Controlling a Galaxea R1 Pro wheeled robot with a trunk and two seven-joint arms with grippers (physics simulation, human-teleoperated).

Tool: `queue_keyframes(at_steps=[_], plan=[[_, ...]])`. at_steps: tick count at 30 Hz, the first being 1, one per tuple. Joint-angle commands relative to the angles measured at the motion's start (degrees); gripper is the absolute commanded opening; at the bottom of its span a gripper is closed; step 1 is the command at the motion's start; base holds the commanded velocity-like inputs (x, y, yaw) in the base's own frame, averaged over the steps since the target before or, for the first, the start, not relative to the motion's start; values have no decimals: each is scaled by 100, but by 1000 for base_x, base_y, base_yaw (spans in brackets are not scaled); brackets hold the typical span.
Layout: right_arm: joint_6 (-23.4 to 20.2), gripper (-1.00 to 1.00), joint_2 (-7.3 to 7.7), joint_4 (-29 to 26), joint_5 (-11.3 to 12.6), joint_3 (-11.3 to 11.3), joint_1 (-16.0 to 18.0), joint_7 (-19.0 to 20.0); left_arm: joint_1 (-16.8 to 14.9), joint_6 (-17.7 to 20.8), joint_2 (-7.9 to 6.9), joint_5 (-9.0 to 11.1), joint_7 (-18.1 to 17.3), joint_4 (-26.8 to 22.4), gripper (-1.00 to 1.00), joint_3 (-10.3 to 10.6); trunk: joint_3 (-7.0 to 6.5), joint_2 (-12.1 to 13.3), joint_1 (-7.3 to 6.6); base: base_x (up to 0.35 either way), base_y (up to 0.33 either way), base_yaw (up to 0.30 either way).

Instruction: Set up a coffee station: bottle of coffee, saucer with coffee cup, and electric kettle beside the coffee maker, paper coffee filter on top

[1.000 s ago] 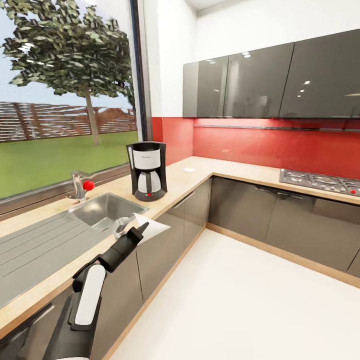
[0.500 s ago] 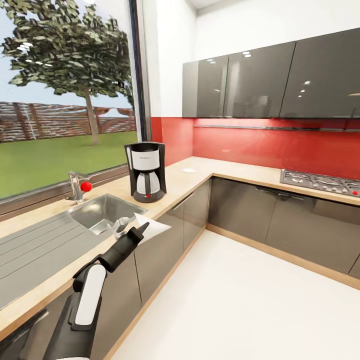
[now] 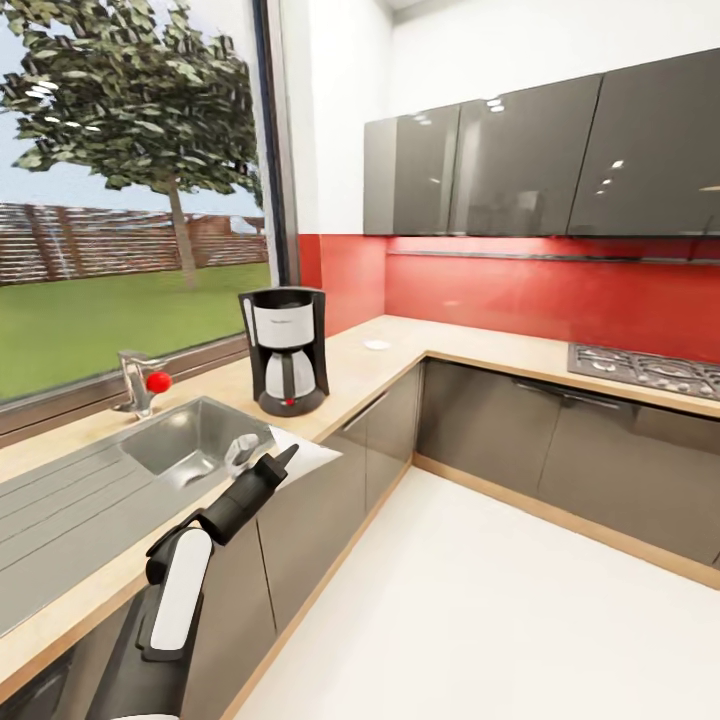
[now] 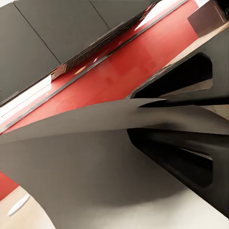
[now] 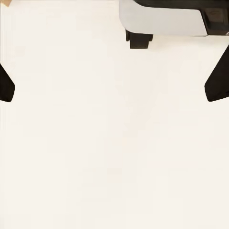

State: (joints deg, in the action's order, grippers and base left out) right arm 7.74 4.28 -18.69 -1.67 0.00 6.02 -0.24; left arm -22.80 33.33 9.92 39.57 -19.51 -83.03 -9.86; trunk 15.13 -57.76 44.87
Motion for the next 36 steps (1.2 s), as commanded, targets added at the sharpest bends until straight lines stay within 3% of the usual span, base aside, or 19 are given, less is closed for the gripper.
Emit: queue_keyframes(at_steps=[1,12,25,32,36], plan=[[17,100,-1,5,-17,0,4,-2,-6,42,7,7,-2,-3,-100,-17,7,-5,3,171,-112,0],[17,100,-4,6,-17,0,4,-2,-6,42,7,7,0,-3,-100,-16,7,-5,3,33,-22,0],[17,100,-4,6,-17,4,4,-2,-6,42,7,7,0,-3,-100,37,-226,517,-283,1,0,0],[17,100,-3,6,-17,1,4,1,-6,42,7,7,0,-6,-100,44,-226,517,-283,0,0,0],[17,100,1,6,-14,0,4,5,-6,42,7,7,4,-55,-100,198,-226,517,-283,0,0,0]])
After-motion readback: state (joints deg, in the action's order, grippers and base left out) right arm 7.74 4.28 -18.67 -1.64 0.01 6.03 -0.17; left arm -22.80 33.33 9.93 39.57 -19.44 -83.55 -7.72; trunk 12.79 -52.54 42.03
